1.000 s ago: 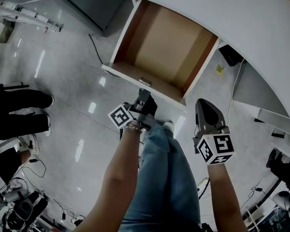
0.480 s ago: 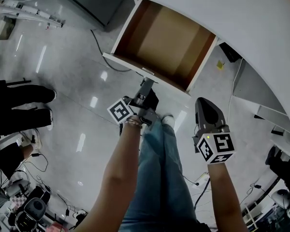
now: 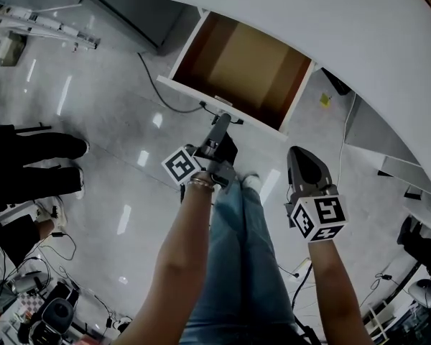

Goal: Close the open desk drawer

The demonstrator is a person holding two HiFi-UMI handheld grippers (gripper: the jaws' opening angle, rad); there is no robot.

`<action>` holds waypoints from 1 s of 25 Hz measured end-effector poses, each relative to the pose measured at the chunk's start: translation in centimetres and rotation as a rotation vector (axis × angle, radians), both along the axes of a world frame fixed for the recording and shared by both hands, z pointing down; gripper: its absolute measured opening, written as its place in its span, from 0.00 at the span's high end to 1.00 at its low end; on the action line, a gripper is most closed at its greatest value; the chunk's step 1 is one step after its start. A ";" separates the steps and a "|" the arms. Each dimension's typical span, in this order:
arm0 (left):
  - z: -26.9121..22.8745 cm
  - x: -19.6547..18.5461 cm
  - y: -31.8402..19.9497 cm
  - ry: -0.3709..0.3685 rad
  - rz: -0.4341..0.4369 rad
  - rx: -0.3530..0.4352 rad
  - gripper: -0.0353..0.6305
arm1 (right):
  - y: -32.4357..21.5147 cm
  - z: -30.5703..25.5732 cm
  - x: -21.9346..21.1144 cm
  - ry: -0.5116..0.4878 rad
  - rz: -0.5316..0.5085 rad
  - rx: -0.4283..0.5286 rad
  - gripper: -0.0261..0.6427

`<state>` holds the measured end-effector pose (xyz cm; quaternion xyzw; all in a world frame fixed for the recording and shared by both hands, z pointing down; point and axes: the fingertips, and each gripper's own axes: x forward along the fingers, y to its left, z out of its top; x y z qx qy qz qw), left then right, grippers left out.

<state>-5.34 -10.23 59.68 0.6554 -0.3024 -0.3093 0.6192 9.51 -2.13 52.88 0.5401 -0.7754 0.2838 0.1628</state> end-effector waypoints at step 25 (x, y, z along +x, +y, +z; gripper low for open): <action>-3.3 0.3 -0.1 -0.089 -0.020 -0.021 0.55 | -0.3 -0.6 0.3 -0.002 0.024 -0.010 0.96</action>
